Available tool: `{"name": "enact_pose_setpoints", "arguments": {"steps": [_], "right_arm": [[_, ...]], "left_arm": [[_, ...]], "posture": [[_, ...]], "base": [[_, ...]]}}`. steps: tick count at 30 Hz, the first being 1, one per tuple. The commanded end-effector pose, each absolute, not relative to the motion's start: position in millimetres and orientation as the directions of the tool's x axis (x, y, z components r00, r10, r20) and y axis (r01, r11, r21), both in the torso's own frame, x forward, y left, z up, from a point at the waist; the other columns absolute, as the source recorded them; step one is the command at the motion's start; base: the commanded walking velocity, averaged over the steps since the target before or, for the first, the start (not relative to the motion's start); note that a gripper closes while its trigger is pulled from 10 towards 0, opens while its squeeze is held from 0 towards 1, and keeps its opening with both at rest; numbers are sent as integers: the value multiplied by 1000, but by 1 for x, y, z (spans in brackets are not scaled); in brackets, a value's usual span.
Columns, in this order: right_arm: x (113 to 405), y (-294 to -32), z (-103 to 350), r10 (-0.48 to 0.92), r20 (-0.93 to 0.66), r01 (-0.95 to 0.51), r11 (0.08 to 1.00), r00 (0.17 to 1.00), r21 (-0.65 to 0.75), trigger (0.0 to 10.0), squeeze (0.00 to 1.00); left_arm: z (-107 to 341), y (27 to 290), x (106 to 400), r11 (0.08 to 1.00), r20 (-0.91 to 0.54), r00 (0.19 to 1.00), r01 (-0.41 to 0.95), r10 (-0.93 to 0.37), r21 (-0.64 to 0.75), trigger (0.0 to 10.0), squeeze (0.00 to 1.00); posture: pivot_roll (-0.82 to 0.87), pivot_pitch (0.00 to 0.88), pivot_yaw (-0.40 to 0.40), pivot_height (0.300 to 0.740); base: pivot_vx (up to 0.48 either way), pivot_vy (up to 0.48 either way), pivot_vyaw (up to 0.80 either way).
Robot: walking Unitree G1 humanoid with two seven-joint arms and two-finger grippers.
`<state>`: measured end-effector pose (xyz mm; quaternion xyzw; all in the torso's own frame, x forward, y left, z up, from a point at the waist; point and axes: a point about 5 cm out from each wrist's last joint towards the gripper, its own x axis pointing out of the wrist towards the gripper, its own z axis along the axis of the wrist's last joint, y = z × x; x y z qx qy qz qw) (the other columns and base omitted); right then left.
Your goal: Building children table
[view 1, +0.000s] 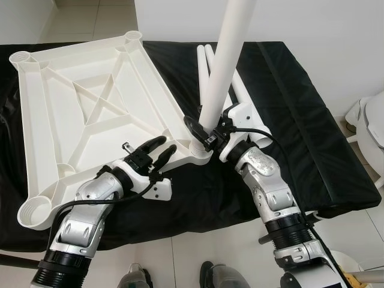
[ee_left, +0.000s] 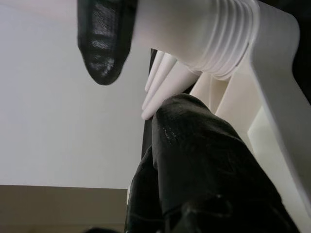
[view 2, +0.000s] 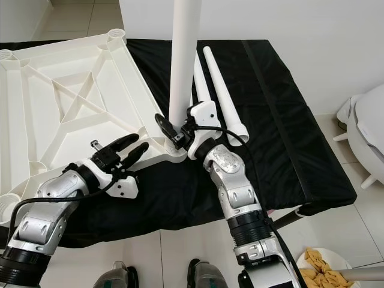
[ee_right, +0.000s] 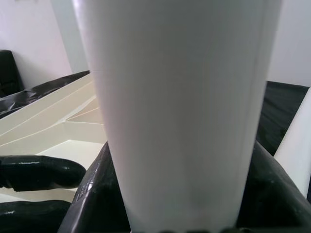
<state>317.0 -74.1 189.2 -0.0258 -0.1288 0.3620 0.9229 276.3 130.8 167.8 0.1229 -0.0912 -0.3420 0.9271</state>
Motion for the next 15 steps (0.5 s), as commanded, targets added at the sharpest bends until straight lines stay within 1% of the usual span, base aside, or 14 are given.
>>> {"name": "enact_pose_setpoints", "arguments": {"steps": [1, 5, 8, 11, 15], "right_arm": [[313, -71, 156, 690, 77, -684, 723, 719, -98, 10000, 0], [315, -72, 155, 666, 80, -661, 746, 742, -83, 10000, 0], [318, -71, 157, 612, 98, -610, 791, 785, -49, 10000, 0], [319, -71, 158, 597, 103, -597, 801, 795, -40, 10000, 0], [322, -68, 161, 538, 122, -541, 841, 834, -12, 10000, 0]], "left_arm": [[164, 131, 273, 716, 62, 732, 641, -679, 277, 10000, 0], [164, 131, 273, 714, 60, 730, 643, -680, 277, 10000, 0], [165, 131, 272, 713, 60, 729, 644, -682, 278, 10000, 0], [165, 131, 272, 713, 60, 729, 643, -681, 278, 10000, 0], [165, 131, 271, 715, 61, 731, 642, -680, 277, 10000, 0]], "posture": [[28, 137, -15, 740], [28, 140, -12, 740], [31, 145, -15, 740], [31, 145, -15, 740], [36, 149, -19, 740]], "base": [[0, 0, 0], [0, 0, 0], [0, 0, 0], [0, 0, 0], [0, 0, 0]]}}
